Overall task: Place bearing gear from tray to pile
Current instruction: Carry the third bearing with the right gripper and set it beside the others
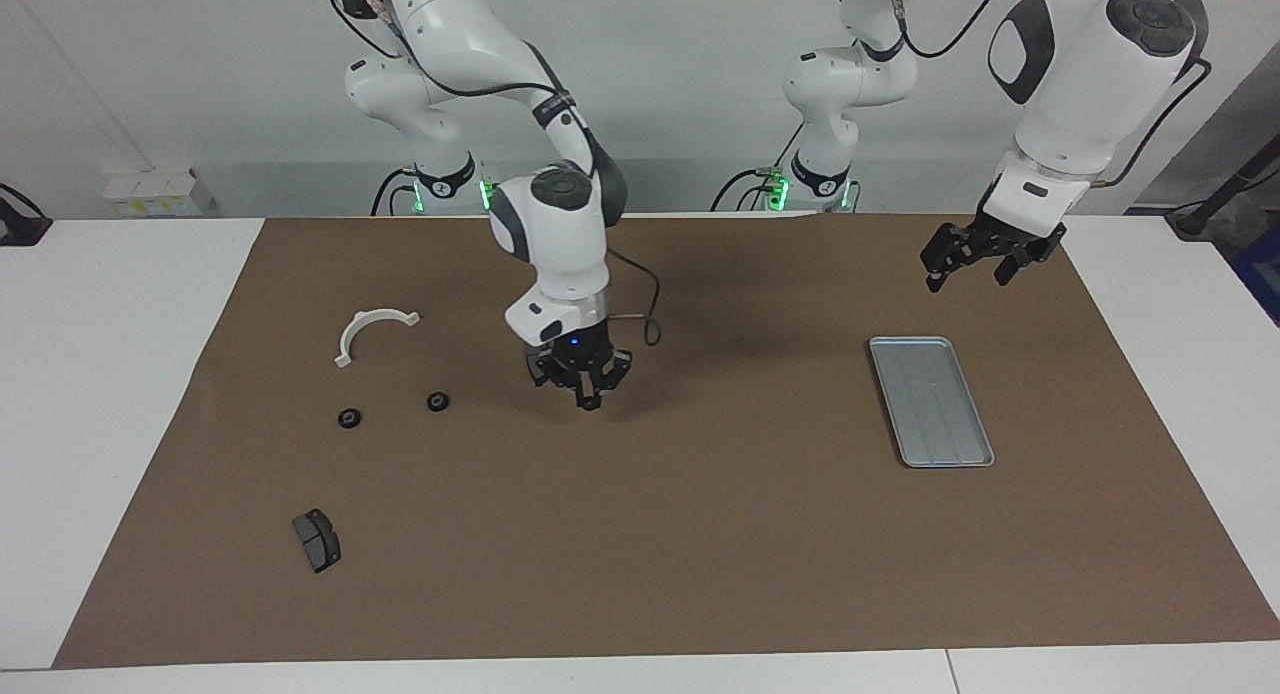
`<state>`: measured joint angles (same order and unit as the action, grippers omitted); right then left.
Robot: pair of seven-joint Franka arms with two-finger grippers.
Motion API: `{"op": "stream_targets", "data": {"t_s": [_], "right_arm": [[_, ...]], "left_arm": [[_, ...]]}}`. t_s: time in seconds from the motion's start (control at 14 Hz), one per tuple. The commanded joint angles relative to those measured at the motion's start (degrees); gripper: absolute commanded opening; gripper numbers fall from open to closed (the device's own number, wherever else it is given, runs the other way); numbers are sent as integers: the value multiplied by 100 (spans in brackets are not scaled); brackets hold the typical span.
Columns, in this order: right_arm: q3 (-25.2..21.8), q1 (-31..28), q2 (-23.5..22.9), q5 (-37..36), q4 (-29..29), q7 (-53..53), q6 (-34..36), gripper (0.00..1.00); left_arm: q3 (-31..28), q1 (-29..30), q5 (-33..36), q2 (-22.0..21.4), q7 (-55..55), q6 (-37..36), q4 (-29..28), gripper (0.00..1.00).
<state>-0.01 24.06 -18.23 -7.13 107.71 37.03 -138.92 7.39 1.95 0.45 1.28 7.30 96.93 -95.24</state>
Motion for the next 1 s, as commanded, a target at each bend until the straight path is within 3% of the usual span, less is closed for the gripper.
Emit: {"op": "stream_targets", "data": {"t_s": [0.0, 0.29, 0.57, 0.64, 0.71, 0.78, 0.86, 0.93], "right_arm": [[89, -672, 118, -78, 233, -694, -91, 0], [97, -1525, -22, 1, 216, -1599, -204, 0], [106, -2001, -750, -7, -64, -1963, -741, 2], [106, -2089, -883, -8, -213, -1963, -742, 7], [115, -2124, -893, 1, -328, -1971, -637, 33], [115, -2133, -893, 1, -416, -1972, -532, 85], [115, -2133, -867, 10, -452, -1963, -487, 100], [106, -2142, -780, 10, -452, -1963, -434, 100]], "left_arm": [[34, 68, 52, -181, -27, 54, -196, 100], [34, 68, 52, -181, -27, 54, -196, 100], [34, 68, 52, -181, -27, 54, -196, 100], [34, 68, 52, -181, -27, 54, -196, 100], [26, 68, 52, -181, -27, 54, -196, 100], [34, 68, 52, -181, -27, 54, -196, 100], [34, 68, 52, -181, -27, 54, -196, 100], [34, 68, 52, -181, -27, 54, -196, 100]]}}
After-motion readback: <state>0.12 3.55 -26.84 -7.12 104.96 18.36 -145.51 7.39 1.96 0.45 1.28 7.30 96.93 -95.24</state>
